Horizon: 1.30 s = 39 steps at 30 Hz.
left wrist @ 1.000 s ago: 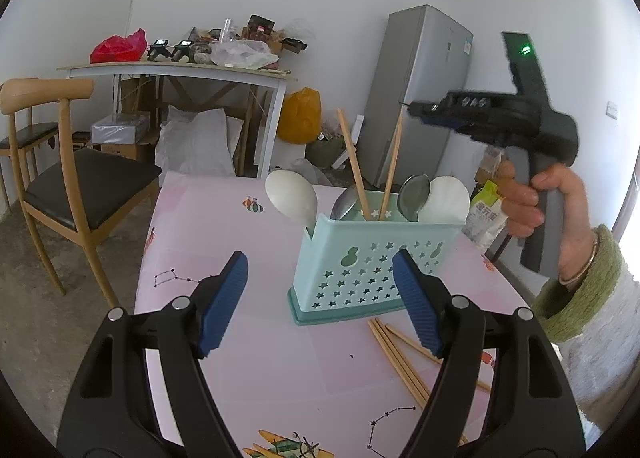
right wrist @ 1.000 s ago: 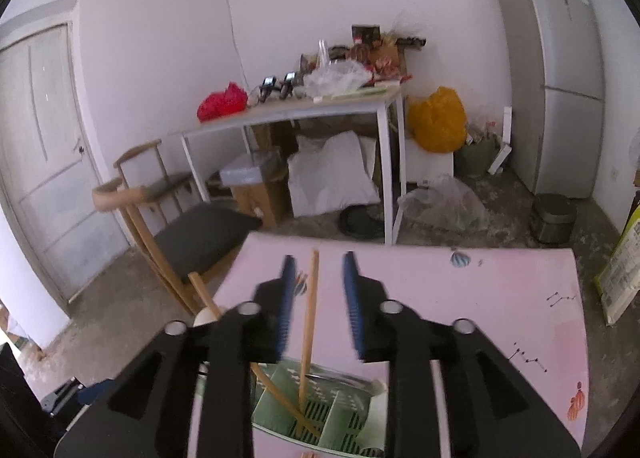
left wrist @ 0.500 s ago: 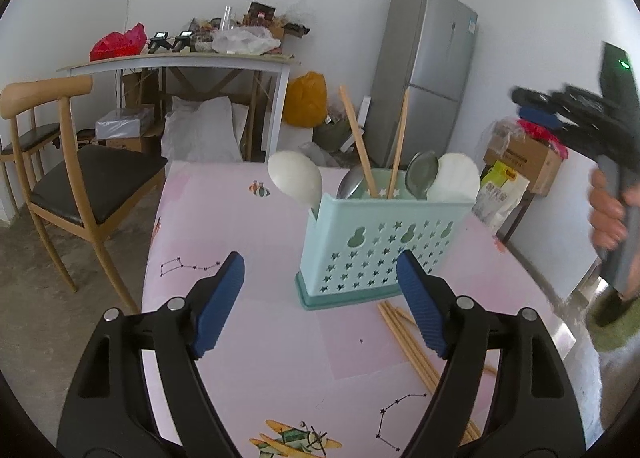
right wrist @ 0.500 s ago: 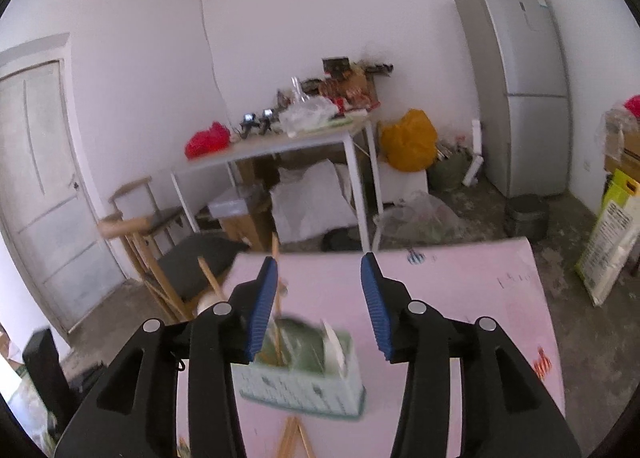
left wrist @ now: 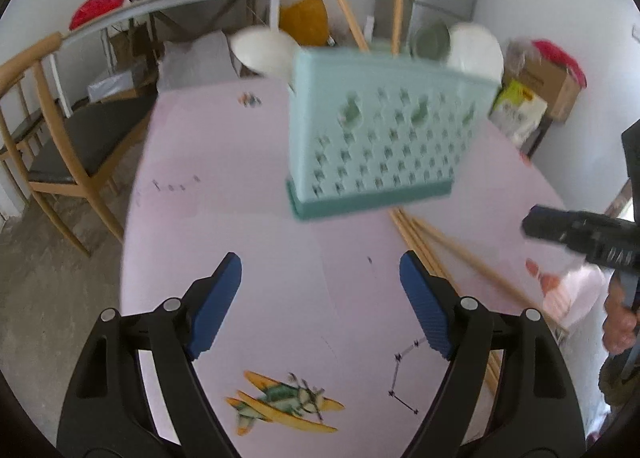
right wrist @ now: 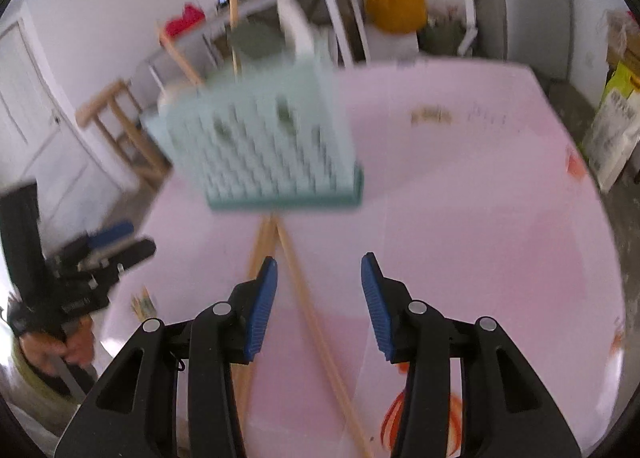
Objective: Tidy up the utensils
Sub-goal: 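Move both grippers down to the loose wooden chopsticks on the table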
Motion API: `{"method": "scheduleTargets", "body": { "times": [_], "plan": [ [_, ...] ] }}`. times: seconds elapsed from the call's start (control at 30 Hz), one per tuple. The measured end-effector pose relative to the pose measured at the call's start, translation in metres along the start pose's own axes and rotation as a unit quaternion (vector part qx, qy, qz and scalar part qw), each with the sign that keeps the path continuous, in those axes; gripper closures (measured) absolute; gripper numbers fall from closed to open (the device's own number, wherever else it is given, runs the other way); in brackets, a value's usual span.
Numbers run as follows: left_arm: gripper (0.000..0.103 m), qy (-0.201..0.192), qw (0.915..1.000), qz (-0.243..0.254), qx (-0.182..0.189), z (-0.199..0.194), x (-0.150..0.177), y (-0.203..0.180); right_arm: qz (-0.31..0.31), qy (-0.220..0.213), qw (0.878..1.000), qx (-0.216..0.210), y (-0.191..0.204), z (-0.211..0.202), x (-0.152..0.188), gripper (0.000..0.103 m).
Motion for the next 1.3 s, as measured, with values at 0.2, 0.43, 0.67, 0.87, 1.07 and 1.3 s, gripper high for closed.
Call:
{"method": "scheduleTargets", "body": {
  "times": [0.2, 0.43, 0.67, 0.87, 1.07, 1.3],
  "plan": [
    [0.026, 0.031, 0.9991, 0.010, 0.025, 0.019, 0.019, -0.024, -0.015, 0.036, 0.999, 0.017, 0.003, 0.029, 0.025, 0.061],
    [0.026, 0.045, 0.9967, 0.051, 0.044, 0.033, 0.031, -0.060, -0.024, 0.041, 0.998, 0.044, -0.004, 0.037, 0.032, 0.065],
    [0.026, 0.052, 0.9946, 0.084, 0.031, 0.045, 0.040, -0.079, -0.009, 0.031, 0.999, 0.037, -0.007, 0.034, 0.032, 0.065],
    [0.026, 0.050, 0.9942, 0.093, 0.015, 0.043, 0.039, -0.077, -0.002, 0.025, 0.999, 0.032, -0.010, 0.033, 0.032, 0.066],
    [0.025, 0.058, 0.9932, 0.100, -0.007, 0.047, 0.041, -0.068, 0.002, 0.024, 0.999, 0.034, -0.011, 0.032, 0.033, 0.070],
    [0.034, 0.055, 0.9933, 0.099, -0.023, 0.043, 0.041, -0.057, 0.001, 0.026, 0.999, 0.036, -0.010, 0.032, 0.034, 0.073]
  ]
}}
Point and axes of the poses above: each gripper's, at about its wrist camera, not at the fingertips, and z roughly the way its jaws point, y to its left, x to its underside, the point moved 10 cm from there along z, roughly the way its jaws point, and after that the axes turned 9 degrees about y, right-handed, at the moved point
